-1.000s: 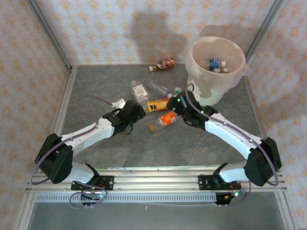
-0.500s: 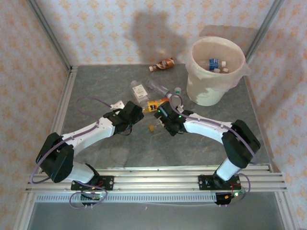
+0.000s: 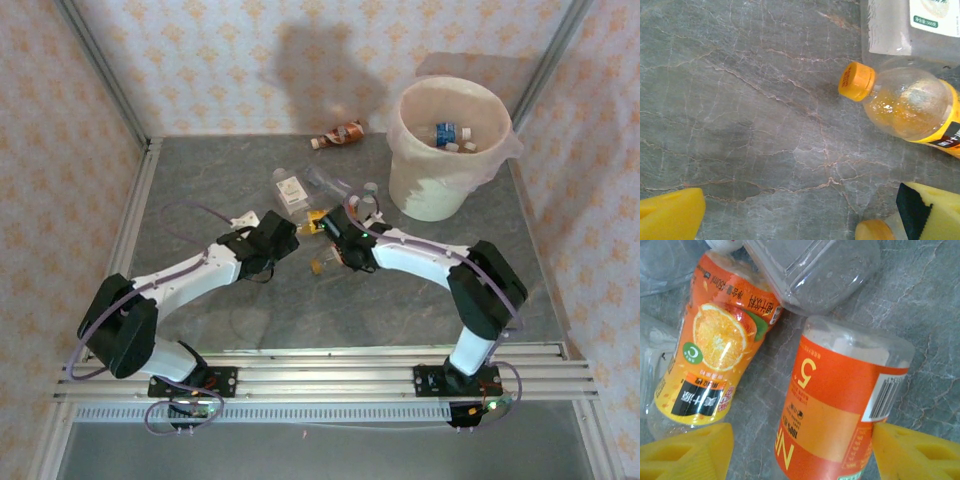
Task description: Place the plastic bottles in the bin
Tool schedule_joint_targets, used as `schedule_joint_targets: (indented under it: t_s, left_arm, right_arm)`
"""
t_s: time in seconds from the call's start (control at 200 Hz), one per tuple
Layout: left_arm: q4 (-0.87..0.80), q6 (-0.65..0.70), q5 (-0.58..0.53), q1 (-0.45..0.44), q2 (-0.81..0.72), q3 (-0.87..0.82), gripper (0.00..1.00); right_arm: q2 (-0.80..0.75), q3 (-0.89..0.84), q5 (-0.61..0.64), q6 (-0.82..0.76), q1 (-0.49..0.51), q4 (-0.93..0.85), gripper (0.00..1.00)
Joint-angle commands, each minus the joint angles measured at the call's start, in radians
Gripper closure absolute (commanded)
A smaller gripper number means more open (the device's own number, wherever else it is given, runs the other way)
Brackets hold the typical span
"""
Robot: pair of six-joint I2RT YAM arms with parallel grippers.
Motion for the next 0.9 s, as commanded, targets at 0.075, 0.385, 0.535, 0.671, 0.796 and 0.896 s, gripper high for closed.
schedule_joint_targets:
  t_s: [0.075,0.385,0.535,0.671,0.796,0.896]
  left_arm:
    - [-0.017,0.005,-0.010,0.007,0.024,0.029,0.00]
    - [-0.032,0.016,-0.002,0.007,0.048,0.057,0.00]
    - [-0.030,0.015,0.006,0.007,0.061,0.064,0.00]
    - [-0.024,0.016,0.012,0.007,0.068,0.066,0.00]
    - [0.018,0.020,0.030,0.007,0.065,0.058,0.00]
    - [0.059,0.024,0.068,0.008,0.051,0.060,0.00]
  right_arm:
    - [0.063,0.027,0.012,-0.005,-0.007,-0.053,0.24]
    - [0.113,0.008,0.014,-0.048,-0.016,-0.009,0.31]
    - [0.099,-0.027,0.007,-0.060,-0.029,0.017,0.37]
    - [0.031,-0.068,0.048,-0.095,-0.030,0.065,0.42]
    - [-0.045,-0.094,0.095,-0.146,-0.030,0.084,0.47]
    - [-0.122,-0.103,0.101,-0.157,-0.030,0.072,0.46]
